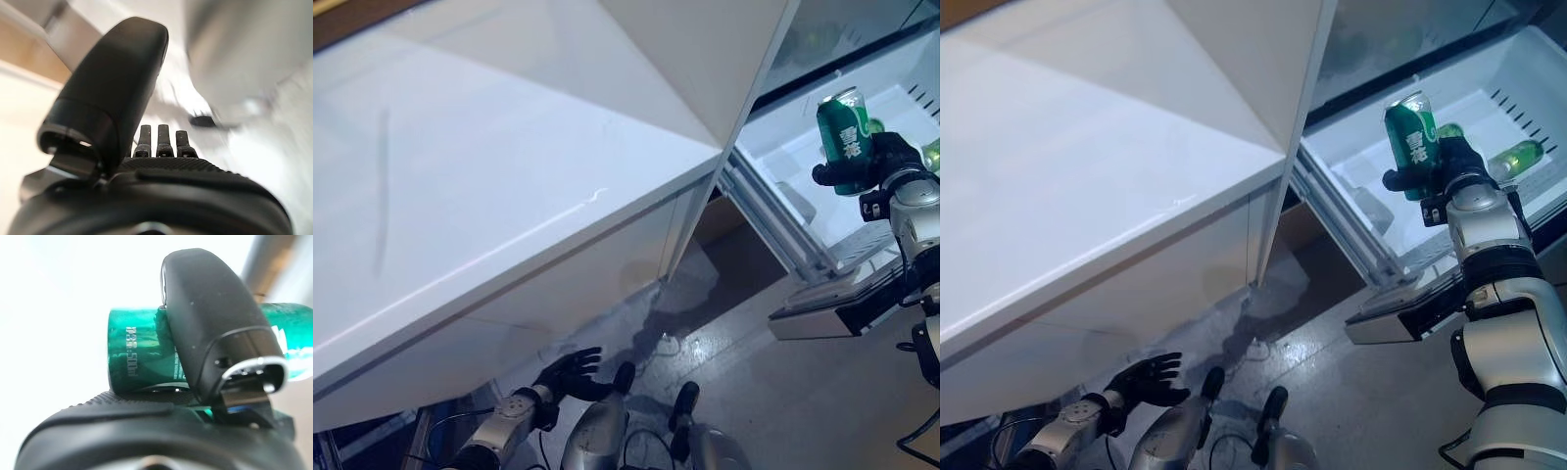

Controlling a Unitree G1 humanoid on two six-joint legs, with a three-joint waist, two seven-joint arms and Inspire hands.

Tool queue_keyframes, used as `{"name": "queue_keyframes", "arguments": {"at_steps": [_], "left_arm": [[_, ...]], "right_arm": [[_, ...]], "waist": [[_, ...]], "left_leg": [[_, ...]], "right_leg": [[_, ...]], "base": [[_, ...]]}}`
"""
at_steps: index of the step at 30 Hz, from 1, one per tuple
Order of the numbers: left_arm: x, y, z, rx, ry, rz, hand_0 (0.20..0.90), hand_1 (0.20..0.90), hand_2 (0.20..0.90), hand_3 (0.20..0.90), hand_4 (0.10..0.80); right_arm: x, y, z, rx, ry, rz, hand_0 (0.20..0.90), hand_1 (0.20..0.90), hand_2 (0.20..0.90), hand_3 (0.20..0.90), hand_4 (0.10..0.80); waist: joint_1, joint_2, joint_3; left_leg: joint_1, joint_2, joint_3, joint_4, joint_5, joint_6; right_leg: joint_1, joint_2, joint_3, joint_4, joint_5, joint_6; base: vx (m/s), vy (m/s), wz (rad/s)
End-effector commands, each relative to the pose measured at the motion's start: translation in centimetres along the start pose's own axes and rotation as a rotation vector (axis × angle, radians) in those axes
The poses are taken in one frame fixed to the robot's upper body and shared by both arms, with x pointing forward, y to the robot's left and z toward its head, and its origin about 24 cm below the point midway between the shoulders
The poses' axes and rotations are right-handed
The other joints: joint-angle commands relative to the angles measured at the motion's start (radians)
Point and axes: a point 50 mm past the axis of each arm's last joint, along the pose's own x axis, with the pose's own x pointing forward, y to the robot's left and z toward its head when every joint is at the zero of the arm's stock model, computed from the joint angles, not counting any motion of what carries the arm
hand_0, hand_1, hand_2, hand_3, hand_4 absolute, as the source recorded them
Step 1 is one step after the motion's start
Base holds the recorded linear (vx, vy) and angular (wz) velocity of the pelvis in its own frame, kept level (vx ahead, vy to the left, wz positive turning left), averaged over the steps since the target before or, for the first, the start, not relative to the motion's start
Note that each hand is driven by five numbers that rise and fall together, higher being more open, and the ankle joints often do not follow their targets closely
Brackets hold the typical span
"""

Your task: Put drinks into fridge and close the fridge

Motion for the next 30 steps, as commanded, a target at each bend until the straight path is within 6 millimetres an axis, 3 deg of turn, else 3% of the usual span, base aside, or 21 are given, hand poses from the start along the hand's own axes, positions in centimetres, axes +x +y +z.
{"name": "queue_keyframes", "arguments": {"at_steps": [1,10,15,25,28,29,30], "left_arm": [[-0.7,0.9,-0.2,0.065,-0.055,0.115,0.9,0.9,0.9,0.9,0.8],[-1.7,3.4,-1.9,0.096,0.018,0.242,0.9,0.9,0.9,0.9,0.8],[-1.8,3.7,-1.6,0.101,0.004,0.23,0.9,0.9,0.9,0.9,0.8],[-1.5,3.1,-0.3,0.169,-0.045,0.164,0.9,0.9,0.9,0.9,0.8],[-1.4,2.9,-0.3,0.183,-0.041,0.162,0.9,0.9,0.9,0.9,0.8],[-1.3,2.9,-0.3,0.185,-0.04,0.162,0.9,0.9,0.9,0.9,0.8],[-1.3,2.9,-0.3,0.185,-0.04,0.163,0.9,0.9,0.9,0.9,0.8]], "right_arm": [[-1.2,-5.2,6.8,-0.076,-0.212,-0.191,0.3,0.3,0.3,0.2,0.1],[-1.0,-6.9,3.1,-0.341,-0.02,-0.163,0.3,0.3,0.3,0.2,0.1],[-1.1,-7.3,3.1,-0.552,0.013,-0.114,0.3,0.3,0.3,0.2,0.1],[-0.7,-5.7,2.1,-0.533,0.051,-0.003,0.307,0.307,0.307,0.208,0.108],[-0.5,-4.7,1.6,-0.504,0.056,0.033,0.366,0.366,0.366,0.277,0.177],[-0.4,-4.3,1.5,-0.49,0.057,0.047,0.434,0.434,0.434,0.356,0.256],[-0.4,-4.2,1.4,-0.485,0.057,0.05,0.451,0.451,0.451,0.376,0.276]], "waist": [[0.008,-0.012,-0.073],[0.005,0.012,-0.024],[0.001,0.011,-0.014],[-0.001,0.015,-0.01],[0.0,0.021,-0.008],[0.0,0.024,-0.008],[0.001,0.025,-0.004]], "left_leg": [[-0.059,-0.034,0.063,0.079,-0.055,0.039],[-0.109,-0.029,0.082,0.1,-0.045,0.039],[-0.107,-0.028,0.095,0.101,-0.048,0.038],[-0.108,-0.023,0.106,0.1,-0.048,0.035],[-0.111,-0.025,0.104,0.103,-0.046,0.034],[-0.115,-0.026,0.104,0.104,-0.045,0.034],[-0.113,-0.026,0.105,0.107,-0.049,0.033]], "right_leg": [[-0.1,0.05,0.063,0.24,-0.135,-0.044],[-0.164,0.037,0.061,0.273,-0.122,-0.035],[-0.167,0.033,0.065,0.276,-0.121,-0.029],[-0.162,0.028,0.067,0.258,-0.105,-0.016],[-0.167,0.027,0.068,0.262,-0.104,-0.015],[-0.171,0.026,0.068,0.263,-0.103,-0.015],[-0.169,0.025,0.069,0.268,-0.108,-0.015]], "base": [[-0.115,0.0,0.0],[-0.072,0.015,-0.02],[-0.029,-0.003,-0.09],[-0.009,-0.033,-0.01],[0.002,-0.034,0.0],[0.0,0.0,0.0],[-0.015,-0.032,0.0]]}}
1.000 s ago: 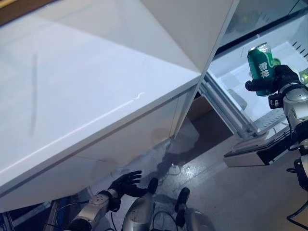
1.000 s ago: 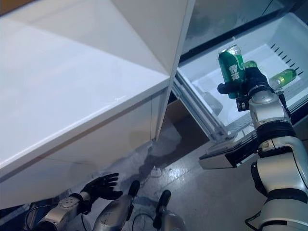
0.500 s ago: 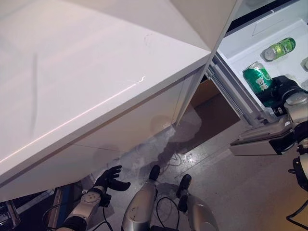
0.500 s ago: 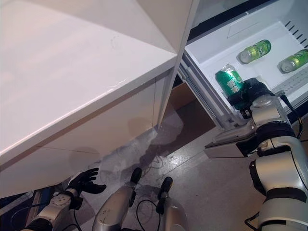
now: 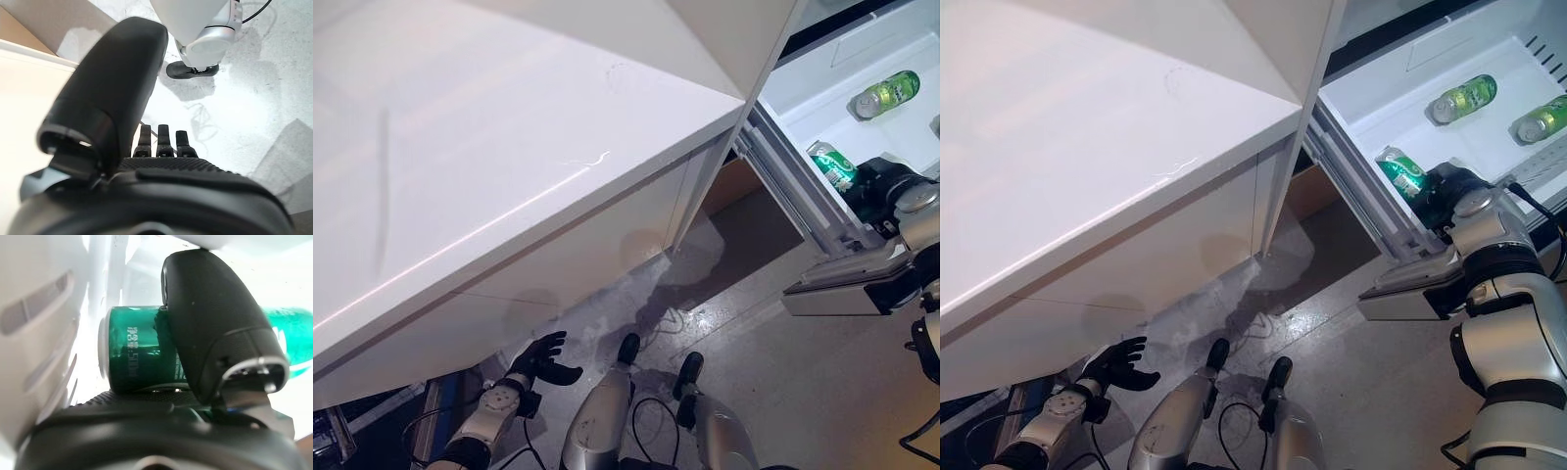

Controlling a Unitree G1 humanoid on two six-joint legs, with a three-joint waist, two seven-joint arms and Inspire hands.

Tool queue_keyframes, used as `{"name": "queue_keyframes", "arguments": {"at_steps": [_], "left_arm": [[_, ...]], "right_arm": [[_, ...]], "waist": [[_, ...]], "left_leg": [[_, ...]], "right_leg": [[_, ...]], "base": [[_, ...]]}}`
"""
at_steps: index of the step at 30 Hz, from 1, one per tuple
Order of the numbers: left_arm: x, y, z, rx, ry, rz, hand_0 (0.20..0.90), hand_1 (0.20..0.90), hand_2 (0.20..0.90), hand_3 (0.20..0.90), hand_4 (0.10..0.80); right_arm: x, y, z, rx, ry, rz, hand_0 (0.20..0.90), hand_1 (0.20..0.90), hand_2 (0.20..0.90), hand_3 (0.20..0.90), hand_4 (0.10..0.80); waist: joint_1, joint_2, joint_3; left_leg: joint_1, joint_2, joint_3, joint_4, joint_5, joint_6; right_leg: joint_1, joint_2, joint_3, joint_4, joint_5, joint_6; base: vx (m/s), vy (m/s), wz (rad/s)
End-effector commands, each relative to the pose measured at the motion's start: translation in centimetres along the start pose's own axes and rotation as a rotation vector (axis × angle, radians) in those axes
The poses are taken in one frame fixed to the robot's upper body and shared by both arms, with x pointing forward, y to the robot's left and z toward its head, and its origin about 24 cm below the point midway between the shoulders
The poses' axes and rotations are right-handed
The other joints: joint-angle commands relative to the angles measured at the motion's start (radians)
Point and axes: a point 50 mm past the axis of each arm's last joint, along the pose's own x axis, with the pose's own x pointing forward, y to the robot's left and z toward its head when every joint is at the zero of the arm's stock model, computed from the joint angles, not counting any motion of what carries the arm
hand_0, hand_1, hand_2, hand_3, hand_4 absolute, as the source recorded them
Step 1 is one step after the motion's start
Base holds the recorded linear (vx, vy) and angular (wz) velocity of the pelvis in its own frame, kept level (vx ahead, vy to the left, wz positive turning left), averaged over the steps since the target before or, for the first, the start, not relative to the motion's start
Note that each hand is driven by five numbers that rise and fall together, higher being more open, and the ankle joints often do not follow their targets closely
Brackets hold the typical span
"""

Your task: Put drinks into fridge and close the fridge

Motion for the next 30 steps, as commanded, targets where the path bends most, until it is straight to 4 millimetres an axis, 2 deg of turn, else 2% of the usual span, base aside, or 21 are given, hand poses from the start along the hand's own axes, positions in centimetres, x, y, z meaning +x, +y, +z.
{"name": "queue_keyframes", "arguments": {"at_steps": [1,2,9,19,22,23,25,27,30], "left_arm": [[-1.2,0.5,-1.4,0.067,-0.001,-0.003,0.9,0.9,0.9,0.9,0.8],[-1.1,0.4,-1.3,0.064,-0.004,-0.004,0.9,0.9,0.9,0.9,0.8],[-1.1,0.2,-1.5,0.054,0.005,-0.005,0.9,0.9,0.9,0.9,0.8],[-1.2,0.4,-1.6,0.088,0.008,-0.011,0.9,0.9,0.9,0.9,0.8],[-1.3,0.5,-1.5,0.089,0.004,-0.008,0.9,0.9,0.9,0.9,0.8],[-1.3,0.5,-1.7,0.085,0.006,-0.004,0.9,0.9,0.9,0.9,0.8],[-1.5,0.6,-2.3,0.077,0.019,0.003,0.9,0.9,0.9,0.9,0.8],[-1.7,0.5,-3.0,0.077,0.042,0.013,0.9,0.9,0.9,0.9,0.8],[-1.9,0.4,-4.2,0.066,0.089,0.03,0.9,0.9,0.9,0.9,0.8]], "right_arm": [[-1.1,-4.0,0.4,-0.008,-0.028,-0.072,0.632,0.632,0.632,0.587,0.487],[-1.0,-3.8,0.4,0.009,-0.025,-0.064,0.9,0.9,0.9,0.9,0.8],[-0.5,-2.1,0.9,0.137,-0.057,-0.027,0.9,0.9,0.9,0.9,0.8],[-1.1,-2.4,2.8,0.314,-0.241,-0.053,0.9,0.9,0.9,0.9,0.8],[-2.4,-3.5,5.1,0.441,-0.432,-0.147,0.9,0.9,0.9,0.9,0.8],[-3.3,-4.2,6.1,0.484,-0.512,-0.202,0.9,0.9,0.9,0.9,0.8],[-4.9,-5.4,7.0,0.555,-0.642,-0.283,0.9,0.9,0.9,0.9,0.8],[-6.8,-6.5,7.4,0.611,-0.765,-0.376,0.9,0.9,0.9,0.9,0.8],[-8.6,-7.2,6.6,0.704,-0.852,-0.458,0.9,0.9,0.9,0.9,0.8]], "waist": [[-0.018,0.021,-0.063],[-0.018,0.026,-0.061],[-0.019,0.038,-0.051],[-0.038,0.021,-0.047],[-0.057,0.013,-0.051],[-0.067,0.01,-0.055],[-0.084,0.001,-0.069],[-0.102,-0.01,-0.092],[-0.127,-0.028,-0.139]], "left_leg": [[-0.042,-0.02,0.073,0.04,-0.041,0.03],[-0.046,-0.019,0.074,0.04,-0.04,0.029],[-0.051,-0.018,0.078,0.046,-0.043,0.027],[-0.039,-0.01,0.092,0.059,-0.055,0.027],[-0.023,-0.002,0.104,0.049,-0.06,0.028],[-0.014,0.002,0.108,0.042,-0.062,0.029],[0.007,0.004,0.113,0.026,-0.067,0.029],[0.034,0.003,0.119,0.007,-0.073,0.028],[0.071,-0.002,0.128,-0.019,-0.079,0.027]], "right_leg": [[-0.066,0.043,0.038,0.153,-0.088,-0.014],[-0.072,0.043,0.037,0.156,-0.088,-0.014],[-0.08,0.042,0.033,0.165,-0.096,-0.019],[-0.073,0.046,0.044,0.167,-0.091,-0.019],[-0.066,0.05,0.052,0.158,-0.086,-0.016],[-0.06,0.053,0.056,0.153,-0.086,-0.015],[-0.044,0.059,0.065,0.139,-0.088,-0.011],[-0.021,0.065,0.075,0.116,-0.088,-0.005],[0.016,0.07,0.09,0.073,-0.082,0.001]], "base": [[0.0,0.0,0.0],[-0.041,-0.024,0.0],[0.0,0.0,0.0],[0.01,-0.015,-0.06],[-0.006,0.004,-0.03],[-0.005,0.009,-0.07],[0.015,0.009,-0.13],[0.024,0.004,-0.22],[0.032,-0.001,-0.1]]}}
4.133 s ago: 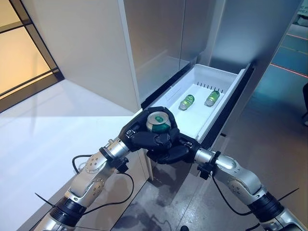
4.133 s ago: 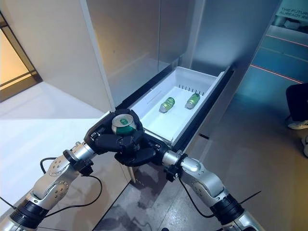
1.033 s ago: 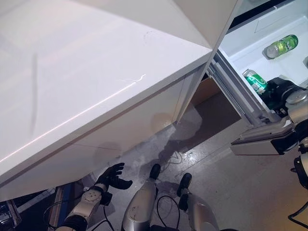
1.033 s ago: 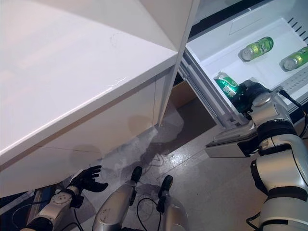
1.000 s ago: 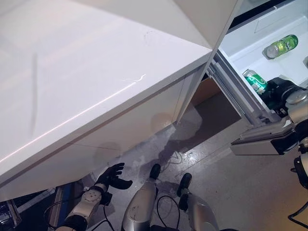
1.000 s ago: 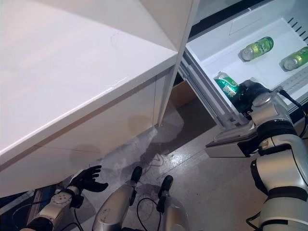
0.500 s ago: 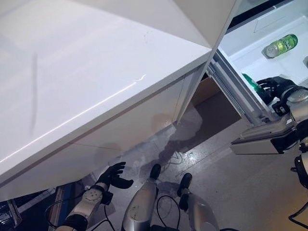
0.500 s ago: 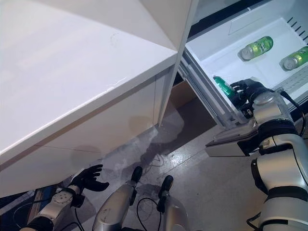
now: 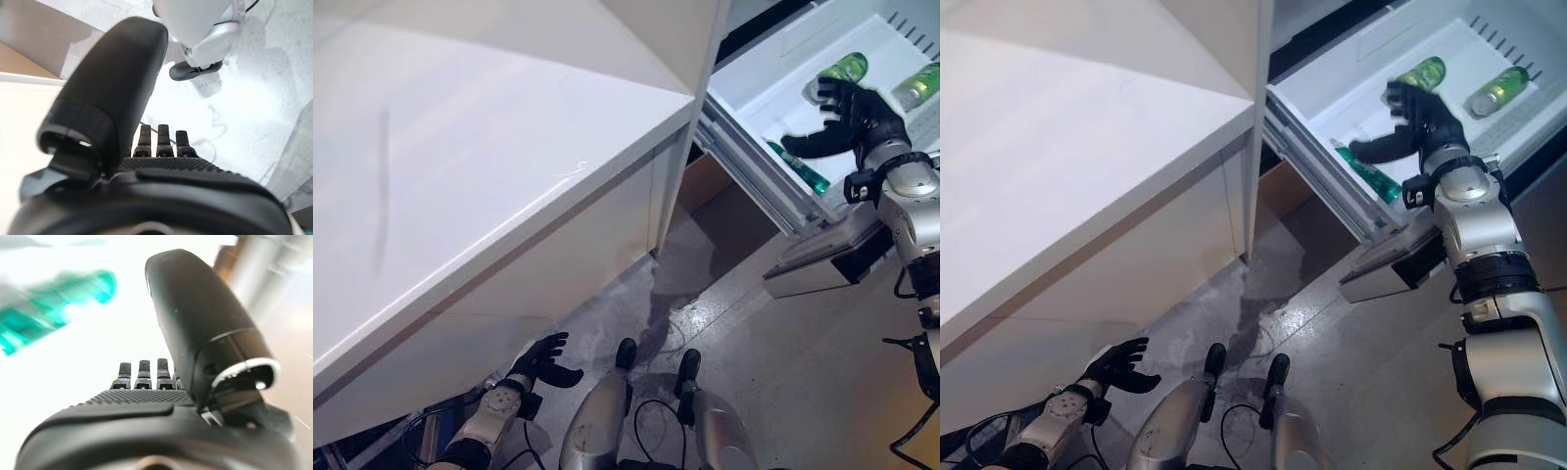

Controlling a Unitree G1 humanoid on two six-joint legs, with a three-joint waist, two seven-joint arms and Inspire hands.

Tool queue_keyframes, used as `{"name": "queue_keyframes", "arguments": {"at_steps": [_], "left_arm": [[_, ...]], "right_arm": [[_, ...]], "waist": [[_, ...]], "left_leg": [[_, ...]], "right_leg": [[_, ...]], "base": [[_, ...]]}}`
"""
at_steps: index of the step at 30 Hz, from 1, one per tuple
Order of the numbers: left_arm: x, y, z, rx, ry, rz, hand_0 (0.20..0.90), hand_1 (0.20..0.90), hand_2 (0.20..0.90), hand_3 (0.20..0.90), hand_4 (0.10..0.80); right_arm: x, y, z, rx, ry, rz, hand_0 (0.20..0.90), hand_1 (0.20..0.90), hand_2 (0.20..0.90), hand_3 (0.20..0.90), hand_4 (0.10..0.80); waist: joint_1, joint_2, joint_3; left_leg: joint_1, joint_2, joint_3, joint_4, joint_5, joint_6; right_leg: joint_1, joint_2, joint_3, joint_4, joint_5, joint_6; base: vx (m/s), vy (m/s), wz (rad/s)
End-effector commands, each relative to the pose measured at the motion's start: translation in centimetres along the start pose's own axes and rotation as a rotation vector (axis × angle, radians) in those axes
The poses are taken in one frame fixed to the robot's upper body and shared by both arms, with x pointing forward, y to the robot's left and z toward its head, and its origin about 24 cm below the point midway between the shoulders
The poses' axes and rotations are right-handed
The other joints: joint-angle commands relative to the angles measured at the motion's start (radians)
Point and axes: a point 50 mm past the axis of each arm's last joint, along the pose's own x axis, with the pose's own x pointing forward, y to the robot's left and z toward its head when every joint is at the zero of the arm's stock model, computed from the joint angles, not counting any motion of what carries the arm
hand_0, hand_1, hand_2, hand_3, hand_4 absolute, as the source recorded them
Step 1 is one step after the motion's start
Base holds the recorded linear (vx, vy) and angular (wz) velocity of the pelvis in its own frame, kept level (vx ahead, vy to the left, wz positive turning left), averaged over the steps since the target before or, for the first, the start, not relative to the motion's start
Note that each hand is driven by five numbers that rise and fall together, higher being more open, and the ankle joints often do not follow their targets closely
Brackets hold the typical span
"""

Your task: Put drinks into fridge and close the fridge

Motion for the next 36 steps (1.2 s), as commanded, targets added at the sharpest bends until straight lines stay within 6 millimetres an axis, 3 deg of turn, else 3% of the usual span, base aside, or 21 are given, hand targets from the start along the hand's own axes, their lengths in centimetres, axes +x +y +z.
{"name": "queue_keyframes", "arguments": {"at_steps": [1,3,7,11,15,22,29,36], "left_arm": [[-1.7,-0.1,-3.9,0.016,0.086,0.015,0.9,0.9,0.9,0.9,0.8],[-1.8,-0.4,-4.6,-0.004,0.116,0.024,0.9,0.9,0.9,0.9,0.8],[-1.9,-1.4,-5.9,-0.017,0.179,0.018,0.9,0.9,0.9,0.9,0.8],[-2.0,-2.6,-6.8,-0.009,0.226,-0.006,0.9,0.9,0.9,0.9,0.8],[-1.7,-3.5,-6.3,-0.016,0.208,-0.042,0.9,0.9,0.9,0.9,0.8],[-1.3,-4.0,-5.5,-0.023,0.189,-0.04,0.9,0.9,0.9,0.9,0.8],[-1.7,-3.0,-6.4,-0.091,0.233,0.041,0.9,0.9,0.9,0.9,0.8],[-1.4,-1.1,-5.4,-0.152,0.205,0.135,0.9,0.9,0.9,0.9,0.8]], "right_arm": [[-1.8,-4.7,5.1,0.051,-0.315,-0.232,0.9,0.9,0.9,0.9,0.8],[-2.8,-5.3,4.8,0.113,-0.356,-0.289,0.9,0.9,0.9,0.9,0.8],[-5.0,-6.2,2.5,0.274,-0.401,-0.415,0.9,0.9,0.9,0.9,0.8],[-7.1,-4.6,-1.3,0.384,-0.357,-0.512,0.9,0.9,0.9,0.9,0.8],[-8.5,-3.3,-4.7,0.444,-0.27,-0.595,0.9,0.9,0.9,0.9,0.8],[-8.9,-3.3,-7.5,0.561,-0.162,-0.685,0.9,0.9,0.9,0.9,0.8],[-7.1,-2.2,-7.3,0.457,-0.12,-0.496,0.9,0.9,0.9,0.9,0.8],[-4.1,-3.0,-4.2,0.328,-0.148,-0.343,0.9,0.9,0.9,0.9,0.8]], "waist": [[-0.048,-0.028,-0.161],[-0.059,-0.039,-0.192],[-0.081,-0.048,-0.262],[-0.097,-0.043,-0.309],[-0.099,-0.046,-0.304],[-0.092,-0.033,-0.251],[-0.082,-0.027,-0.183],[-0.043,-0.01,-0.091]], "left_leg": [[0.031,-0.014,0.069,-0.015,-0.077,0.022],[0.053,-0.018,0.073,-0.023,-0.086,0.021],[0.093,-0.02,0.083,-0.023,-0.11,0.018],[0.135,-0.015,0.099,-0.003,-0.143,0.028],[0.123,-0.015,0.1,0.165,-0.246,0.052],[0.043,-0.023,0.082,0.408,-0.378,0.109],[-0.092,-0.042,0.089,0.595,-0.422,0.128],[-0.269,-0.07,0.078,0.715,-0.415,0.135]], "right_leg": [[0.01,0.065,0.034,0.055,-0.092,0.004],[0.033,0.066,0.045,0.033,-0.091,0.007],[0.074,0.063,0.064,0.007,-0.095,0.015],[0.109,0.057,0.078,0.022,-0.117,0.013],[0.122,0.019,0.081,0.121,-0.169,-0.011],[0.045,-0.02,0.074,0.398,-0.277,-0.053],[-0.097,-0.035,0.084,0.58,-0.318,-0.076],[-0.287,-0.04,0.071,0.728,-0.337,-0.101]], "base": [[0.048,-0.015,-0.2],[0.046,-0.017,-0.22],[0.067,0.006,-0.25],[0.124,0.009,-0.27],[0.103,-0.011,-0.17],[0.048,0.008,0.03],[-0.062,0.032,0.07],[-0.23,0.045,0.05]]}}
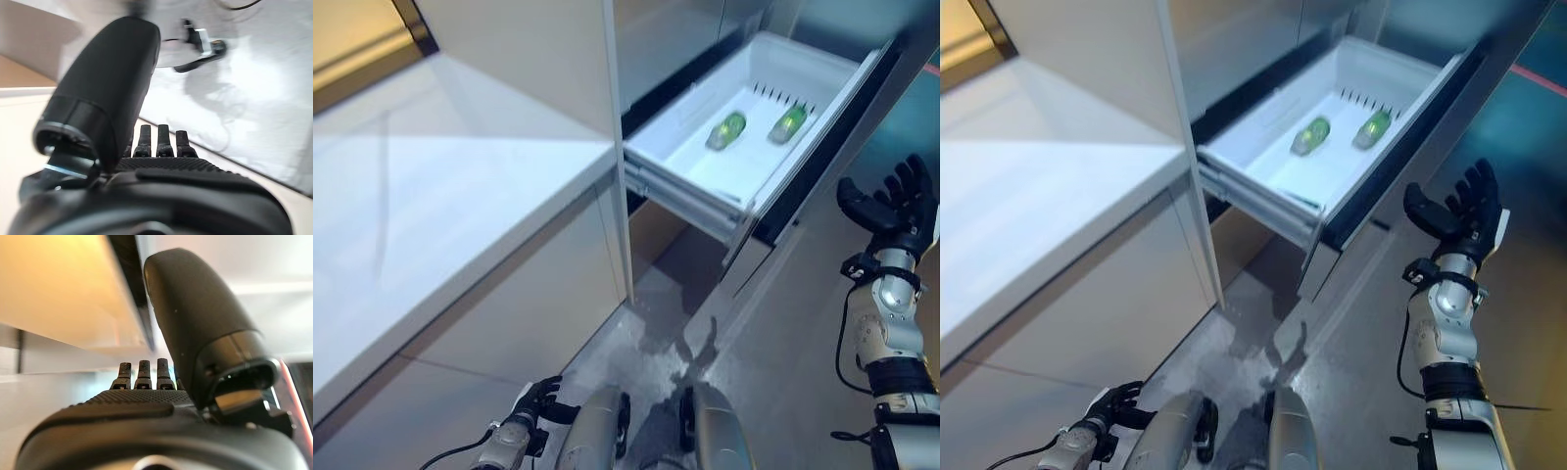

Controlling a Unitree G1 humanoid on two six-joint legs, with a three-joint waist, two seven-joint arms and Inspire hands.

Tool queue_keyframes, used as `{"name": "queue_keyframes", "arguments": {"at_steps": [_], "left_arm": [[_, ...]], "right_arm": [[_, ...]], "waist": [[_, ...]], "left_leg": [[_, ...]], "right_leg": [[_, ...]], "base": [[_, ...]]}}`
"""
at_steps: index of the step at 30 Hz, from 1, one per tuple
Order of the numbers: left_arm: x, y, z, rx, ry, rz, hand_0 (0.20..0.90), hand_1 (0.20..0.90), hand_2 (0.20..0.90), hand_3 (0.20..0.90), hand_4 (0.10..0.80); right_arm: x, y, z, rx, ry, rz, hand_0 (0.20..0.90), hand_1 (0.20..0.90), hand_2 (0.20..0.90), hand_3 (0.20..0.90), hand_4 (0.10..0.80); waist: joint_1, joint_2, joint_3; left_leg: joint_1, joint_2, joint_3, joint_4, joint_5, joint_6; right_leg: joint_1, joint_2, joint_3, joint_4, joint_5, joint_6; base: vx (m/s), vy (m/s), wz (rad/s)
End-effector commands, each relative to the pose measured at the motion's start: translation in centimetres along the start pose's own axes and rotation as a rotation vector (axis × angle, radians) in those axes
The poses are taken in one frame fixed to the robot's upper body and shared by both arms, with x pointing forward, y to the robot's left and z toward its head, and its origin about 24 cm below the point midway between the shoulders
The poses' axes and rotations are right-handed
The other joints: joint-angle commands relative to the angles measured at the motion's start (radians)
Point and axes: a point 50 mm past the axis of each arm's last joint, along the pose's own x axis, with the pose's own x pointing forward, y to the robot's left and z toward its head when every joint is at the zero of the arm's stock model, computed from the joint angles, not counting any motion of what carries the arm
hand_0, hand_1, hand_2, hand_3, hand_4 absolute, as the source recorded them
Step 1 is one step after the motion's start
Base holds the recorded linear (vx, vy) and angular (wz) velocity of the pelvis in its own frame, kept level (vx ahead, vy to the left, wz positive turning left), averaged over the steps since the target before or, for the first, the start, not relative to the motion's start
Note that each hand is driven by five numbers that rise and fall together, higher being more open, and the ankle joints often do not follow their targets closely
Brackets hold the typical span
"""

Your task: Put drinks into fridge and close the fridge

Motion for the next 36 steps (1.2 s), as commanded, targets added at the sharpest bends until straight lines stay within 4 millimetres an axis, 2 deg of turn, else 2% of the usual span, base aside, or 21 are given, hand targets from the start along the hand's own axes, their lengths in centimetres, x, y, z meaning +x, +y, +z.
{"name": "queue_keyframes", "arguments": {"at_steps": [1,4,5,9,14,21,28,36], "left_arm": [[-0.6,2.7,0.4,-0.083,-0.045,0.11,0.9,0.9,0.9,0.9,0.8],[-0.4,2.8,0.9,-0.115,-0.064,0.114,0.9,0.9,0.9,0.9,0.8],[-0.4,2.6,1.0,-0.125,-0.069,0.108,0.9,0.9,0.9,0.9,0.8],[-0.4,1.7,1.7,-0.153,-0.108,0.083,0.9,0.9,0.9,0.9,0.8],[-0.3,0.9,3.0,-0.145,-0.16,0.046,0.9,0.9,0.9,0.9,0.8],[-0.4,0.4,2.7,-0.141,-0.167,0.024,0.9,0.9,0.9,0.9,0.8],[-0.6,1.5,1.8,-0.157,-0.139,0.049,0.9,0.9,0.9,0.9,0.8],[-0.9,2.5,0.3,-0.132,-0.102,0.063,0.9,0.9,0.9,0.9,0.8]], "right_arm": [[3.3,1.7,8.2,-0.047,-0.279,0.103,0.9,0.9,0.9,0.9,0.8],[4.2,2.9,9.2,-0.1,-0.271,0.148,0.9,0.9,0.9,0.9,0.8],[4.4,3.5,9.3,-0.107,-0.268,0.168,0.9,0.9,0.9,0.9,0.8],[4.6,6.1,10.4,-0.093,-0.303,0.274,0.9,0.9,0.9,0.9,0.8],[4.5,9.8,12.5,-0.102,-0.377,0.395,0.9,0.9,0.9,0.9,0.8],[4.2,13.3,14.7,-0.158,-0.456,0.479,0.9,0.9,0.9,0.9,0.8],[4.6,14.3,16.0,-0.162,-0.479,0.467,0.9,0.9,0.9,0.9,0.8],[5.5,13.2,16.1,-0.142,-0.456,0.39,0.9,0.9,0.9,0.9,0.8]], "waist": [[0.063,-0.006,0.007],[0.083,0.004,0.024],[0.091,0.009,0.029],[0.114,0.023,0.036],[0.147,0.043,0.041],[0.19,0.068,0.04],[0.235,0.078,0.033],[0.277,0.077,0.02]], "left_leg": [[-0.028,-0.047,-0.017,0.017,-0.066,0.107],[-0.079,-0.054,-0.022,0.033,-0.048,0.103],[-0.08,-0.059,-0.032,0.049,-0.076,0.099],[-0.111,-0.066,-0.037,0.037,-0.053,0.097],[-0.137,-0.077,-0.045,-0.003,-0.006,0.087],[-0.121,-0.088,-0.068,-0.102,0.062,0.068],[-0.07,-0.089,-0.104,-0.202,0.111,0.054],[-0.003,-0.09,-0.14,-0.262,0.127,0.047]], "right_leg": [[0.004,0.012,-0.057,0.015,-0.012,-0.101],[-0.047,0.014,-0.072,0.043,-0.013,-0.111],[-0.052,0.019,-0.066,0.069,-0.045,-0.106],[-0.084,0.017,-0.08,0.08,-0.044,-0.111],[-0.113,0.008,-0.1,0.084,-0.031,-0.105],[-0.096,-0.008,-0.129,0.055,-0.016,-0.093],[-0.035,-0.031,-0.163,0.01,-0.008,-0.08],[0.069,-0.059,-0.208,-0.047,-0.005,-0.071]], "base": [[-0.229,0.037,0.06],[-0.125,0.066,-0.04],[-0.009,0.077,0.1],[-0.064,0.076,0.05],[-0.059,0.06,0.1],[-0.019,0.051,0.13],[0.019,0.007,0.27],[0.062,-0.021,0.29]]}}
